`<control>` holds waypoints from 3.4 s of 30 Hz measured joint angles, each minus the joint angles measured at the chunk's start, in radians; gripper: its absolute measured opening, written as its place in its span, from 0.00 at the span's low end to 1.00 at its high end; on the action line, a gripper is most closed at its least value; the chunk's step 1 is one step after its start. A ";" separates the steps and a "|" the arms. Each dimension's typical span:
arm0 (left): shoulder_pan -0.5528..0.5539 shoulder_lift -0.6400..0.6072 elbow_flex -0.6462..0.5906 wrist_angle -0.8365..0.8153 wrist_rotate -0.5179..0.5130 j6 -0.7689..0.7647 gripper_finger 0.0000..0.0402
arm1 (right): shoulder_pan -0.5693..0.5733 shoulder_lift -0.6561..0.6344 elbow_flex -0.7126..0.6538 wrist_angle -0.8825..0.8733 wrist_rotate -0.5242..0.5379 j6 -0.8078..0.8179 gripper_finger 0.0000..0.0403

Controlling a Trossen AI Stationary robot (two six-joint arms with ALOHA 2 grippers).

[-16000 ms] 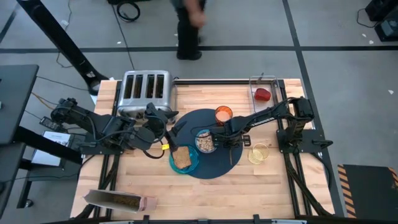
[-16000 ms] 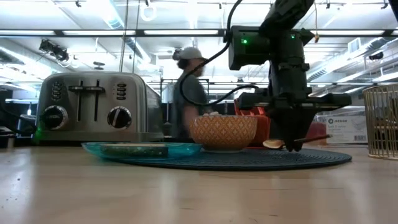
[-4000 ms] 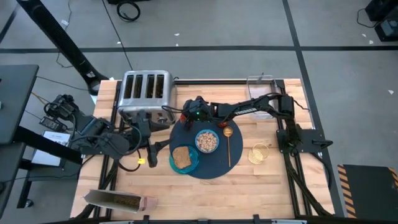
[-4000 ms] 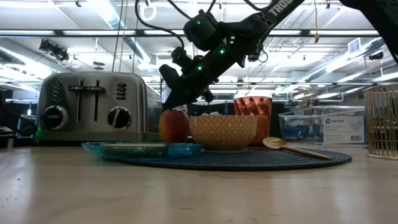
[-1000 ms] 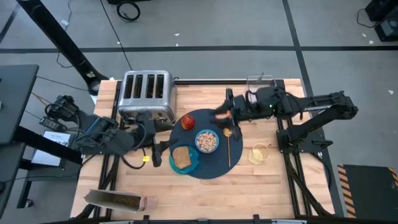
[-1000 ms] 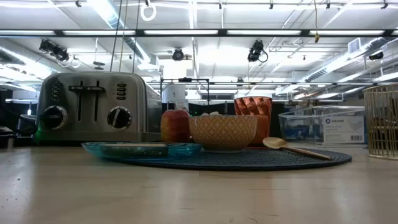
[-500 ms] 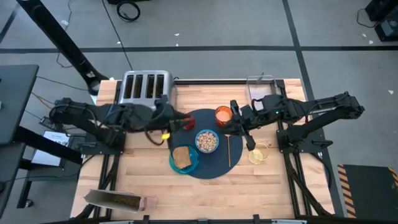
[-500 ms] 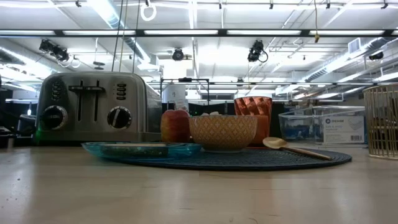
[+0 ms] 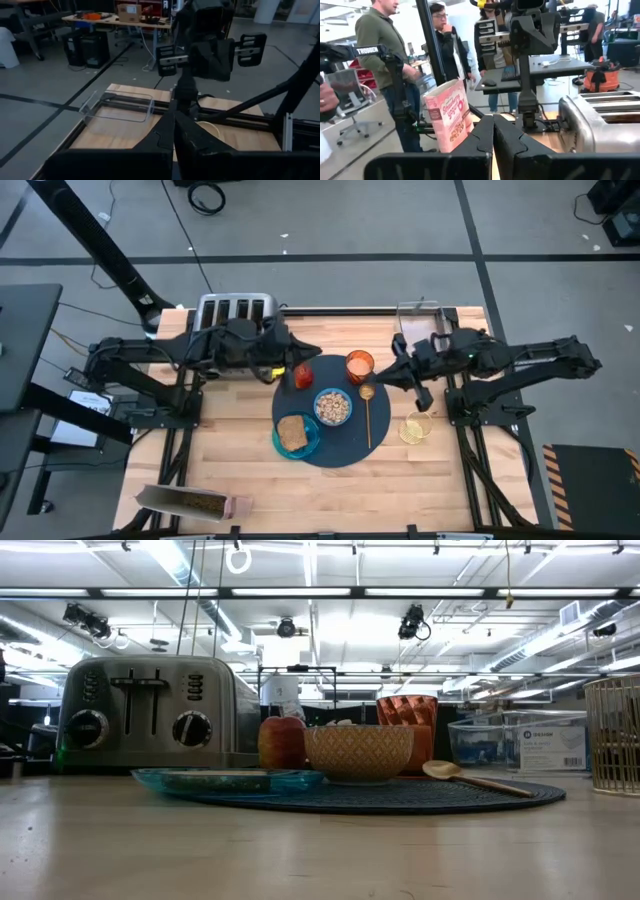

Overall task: Arrange a breakfast setting
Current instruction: Return to Home Position

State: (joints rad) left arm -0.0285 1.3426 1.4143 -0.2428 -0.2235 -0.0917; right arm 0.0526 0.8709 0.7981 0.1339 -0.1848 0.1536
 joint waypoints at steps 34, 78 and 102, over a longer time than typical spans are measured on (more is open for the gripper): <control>0.037 -0.003 0.000 -0.124 -0.037 0.078 0.03 | -0.004 -0.145 -0.052 -0.017 0.064 -0.085 0.03; -0.054 -0.466 -0.573 0.126 -0.078 0.094 0.03 | -0.003 -0.267 -0.051 -0.178 0.060 -0.104 0.04; -0.109 -0.903 -1.043 0.303 0.140 0.082 0.03 | -0.003 -0.396 -0.326 -0.020 0.111 -0.102 0.04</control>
State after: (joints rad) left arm -0.1375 0.4395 0.3710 0.0606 -0.0832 -0.0100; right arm 0.0498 0.4747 0.4717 0.1134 -0.0740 0.0521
